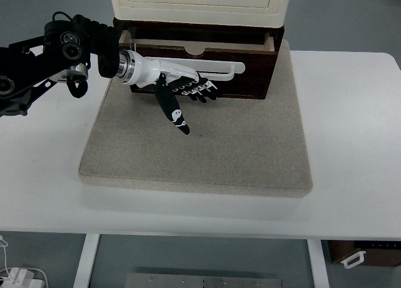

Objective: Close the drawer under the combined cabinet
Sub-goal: 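Press the left hand against the brown drawer front, pushing it inward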

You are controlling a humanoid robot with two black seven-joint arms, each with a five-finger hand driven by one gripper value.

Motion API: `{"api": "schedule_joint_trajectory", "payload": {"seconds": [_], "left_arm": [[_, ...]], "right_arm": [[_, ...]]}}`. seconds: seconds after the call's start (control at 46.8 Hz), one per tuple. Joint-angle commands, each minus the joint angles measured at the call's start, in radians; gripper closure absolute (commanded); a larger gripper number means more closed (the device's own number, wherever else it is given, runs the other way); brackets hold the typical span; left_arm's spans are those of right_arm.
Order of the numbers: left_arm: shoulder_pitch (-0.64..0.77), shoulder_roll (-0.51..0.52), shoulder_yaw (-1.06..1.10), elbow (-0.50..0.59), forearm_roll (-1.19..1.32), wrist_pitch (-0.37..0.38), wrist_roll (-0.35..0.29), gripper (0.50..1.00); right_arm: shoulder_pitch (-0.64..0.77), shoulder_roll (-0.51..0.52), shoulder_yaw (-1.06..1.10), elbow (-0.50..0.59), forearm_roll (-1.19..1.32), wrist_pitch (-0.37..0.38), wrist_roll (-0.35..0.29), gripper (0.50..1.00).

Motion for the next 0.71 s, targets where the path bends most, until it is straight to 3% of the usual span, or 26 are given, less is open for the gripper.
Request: {"api": "schedule_joint_trajectory", "payload": {"seconds": [0.0, 0.684], "left_arm": [[-0.004, 0.0, -0.002, 0.017, 0.0, 0.0, -0.003, 0.5], [-0.032, -0.022, -0.008, 0.118, 0.0, 0.031, -0.014, 0.5]], "right_arm": [[0.0, 0.0, 0.0, 0.0, 0.0, 0.0, 0.0, 0.548], [0.0, 0.0, -0.001, 0.001, 0.0, 0.0, 0.0, 0.548]]}}
